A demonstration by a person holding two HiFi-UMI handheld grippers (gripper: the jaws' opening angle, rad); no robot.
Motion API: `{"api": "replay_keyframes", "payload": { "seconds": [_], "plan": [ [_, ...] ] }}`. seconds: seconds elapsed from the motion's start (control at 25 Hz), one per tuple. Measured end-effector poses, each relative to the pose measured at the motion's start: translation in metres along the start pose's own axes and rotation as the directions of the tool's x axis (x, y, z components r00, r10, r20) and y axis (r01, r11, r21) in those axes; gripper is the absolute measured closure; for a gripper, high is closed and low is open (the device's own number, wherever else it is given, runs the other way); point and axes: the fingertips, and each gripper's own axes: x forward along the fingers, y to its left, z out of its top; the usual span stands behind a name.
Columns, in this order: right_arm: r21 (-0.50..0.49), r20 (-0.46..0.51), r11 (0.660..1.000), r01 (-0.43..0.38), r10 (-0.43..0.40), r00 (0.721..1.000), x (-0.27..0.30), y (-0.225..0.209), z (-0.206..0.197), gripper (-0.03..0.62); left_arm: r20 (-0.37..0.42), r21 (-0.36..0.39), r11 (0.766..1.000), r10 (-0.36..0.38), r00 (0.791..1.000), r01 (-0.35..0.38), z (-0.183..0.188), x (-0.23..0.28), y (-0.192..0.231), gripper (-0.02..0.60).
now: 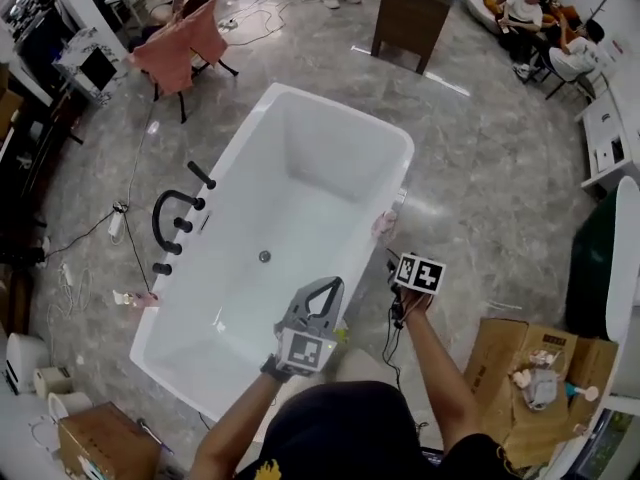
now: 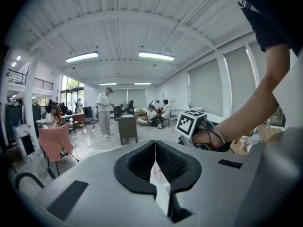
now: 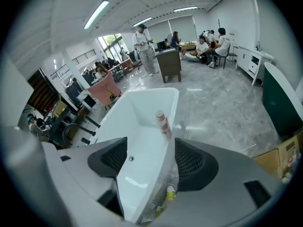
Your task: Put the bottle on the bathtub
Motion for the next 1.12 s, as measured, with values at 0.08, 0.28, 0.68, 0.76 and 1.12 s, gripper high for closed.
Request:
{"api": "replay_keyframes", "payload": {
  "seconds": [0.08,0.28,0.68,0.76,1.12],
  "plan": [
    [0.041,0.042,0.999,-0.03,0.028,0.999,-0.034,0.0,-0.007,0.287,0.002,0.049,0.999,-0.014,1.0,0.014,0.016,-0.003,-0.006,0.563],
    [0.057,0.172,0.994,-0.097,0.086,0.981,-0.106,0.02,-0.03,0.378,0.021,0.088,0.995,-0.042,0.999,0.04,0.042,-0.023,-0.008,0.563],
    [-0.208,0.398,0.978,-0.024,0.107,0.911,-0.213,0.062,-0.06,0.574,-0.01,0.053,0.996,-0.076,0.997,0.077,0.034,-0.069,-0.026,0.561],
    [-0.231,0.416,0.973,-0.005,0.104,0.903,-0.223,0.067,-0.07,0.592,-0.022,0.068,0.994,-0.08,0.997,0.081,0.032,-0.078,-0.032,0.561],
    [-0.293,0.461,0.953,0.075,0.072,0.885,-0.247,0.073,-0.099,0.592,-0.003,0.067,0.992,-0.111,0.994,0.111,0.029,-0.1,-0.038,0.563]
  ]
}}
